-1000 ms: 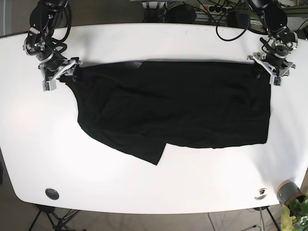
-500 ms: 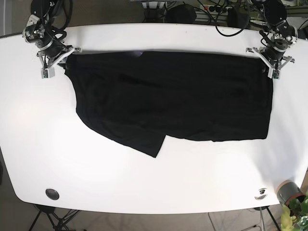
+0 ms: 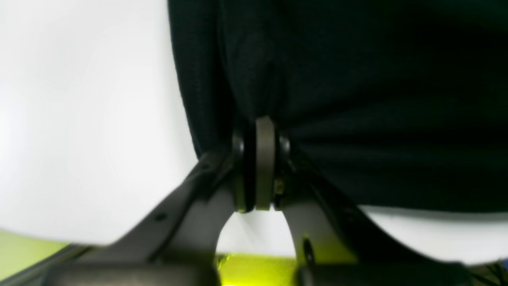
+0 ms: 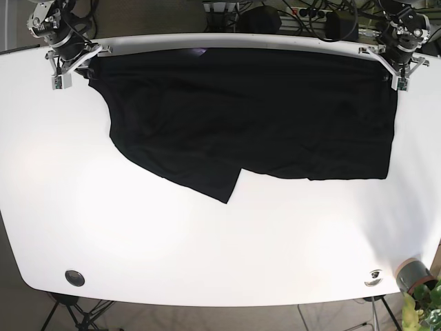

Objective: Fold the T-shirt properly
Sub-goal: 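Regrasp the shirt's edge with both grippers and pull it taut, then release the edge and move both grippers to the shirt's middle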

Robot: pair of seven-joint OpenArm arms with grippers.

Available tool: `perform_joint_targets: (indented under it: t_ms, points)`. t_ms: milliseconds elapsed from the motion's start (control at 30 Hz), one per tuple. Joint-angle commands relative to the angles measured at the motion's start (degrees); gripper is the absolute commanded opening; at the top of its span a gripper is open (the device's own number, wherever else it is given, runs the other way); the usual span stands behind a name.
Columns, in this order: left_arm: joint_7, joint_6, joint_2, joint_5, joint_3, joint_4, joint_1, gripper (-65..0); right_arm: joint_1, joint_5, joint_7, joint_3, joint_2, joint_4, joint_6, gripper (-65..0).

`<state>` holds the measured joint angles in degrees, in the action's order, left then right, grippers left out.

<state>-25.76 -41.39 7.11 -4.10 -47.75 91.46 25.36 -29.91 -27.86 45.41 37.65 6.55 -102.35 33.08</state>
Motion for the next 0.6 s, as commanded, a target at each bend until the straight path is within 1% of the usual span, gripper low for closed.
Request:
perform_joint_targets:
  t_ms: [0, 33, 67, 133, 167, 200, 233, 267, 333, 367, 433, 467, 567]
  points:
    - [-0.4, 1.4, 1.0, -1.4, -0.6, 0.9, 0.5, -65.0, -1.0, 0.3, -1.3, 1.0, -0.3, -1.2, -0.77, -59.5]
    - [-0.4, 1.4, 1.0, -1.4, -0.6, 1.1, 0.6, -63.3, -1.3, 0.3, -1.3, 0.9, -0.3, -1.3, -0.77, -59.5]
    - [-0.4, 1.4, 1.0, -1.4, -0.5, 1.2, 1.0, -60.1, -1.3, 0.3, -1.3, 0.7, -0.4, -1.3, -0.77, -59.3]
    - [-0.4, 1.4, 1.0, -1.4, -0.6, 1.2, 2.3, -50.6, -2.3, 0.3, -1.3, 0.7, -0.5, -1.3, -0.77, -58.0]
    - [-0.4, 1.4, 1.0, -1.3, -0.6, 1.2, 2.3, -47.2, -2.6, 0.3, -1.4, 0.7, -0.5, -1.3, -0.77, -56.3]
    - [-0.4, 1.4, 1.0, -1.3, -0.7, 1.2, 2.2, -42.9, -2.7, 0.3, -1.5, 0.7, -0.5, -1.3, -0.77, -52.3]
    - [-0.4, 1.4, 1.0, -1.3, -0.7, 1.2, 2.1, -40.3, -2.7, 0.3, -1.5, 0.7, -0.5, -1.3, -0.77, -49.0]
    - [-0.4, 1.4, 1.0, -1.3, -0.7, 1.2, 2.0, -38.2, -2.7, 0.3, -1.6, 0.7, -0.5, -1.4, -0.77, -44.2]
    - [-0.4, 1.4, 1.0, -1.1, -0.7, 1.2, 1.8, -36.9, -2.7, 0.3, -1.6, 1.0, -0.6, -2.2, -0.77, -33.0]
    - [-0.4, 1.4, 1.0, -0.8, -0.7, 1.5, 1.3, -37.2, -2.7, 0.3, -1.6, 1.0, -0.6, -2.7, -0.86, -28.9]
    - [-0.4, 1.4, 1.3, 1.3, -0.9, 2.7, 0.3, -38.5, -2.5, 0.3, -1.6, 1.0, -1.1, -4.0, -0.86, -19.8]
    - [-0.4, 1.4, 1.4, 2.4, -0.9, 3.4, 0.3, -38.9, -2.0, 0.3, -1.6, 1.0, -1.4, -4.7, -0.86, -17.9]
    - [-0.4, 1.4, 1.5, 5.3, -0.8, 6.5, 0.5, -39.4, -1.0, 0.6, -1.6, 0.7, -1.4, -6.0, -0.77, -17.1]
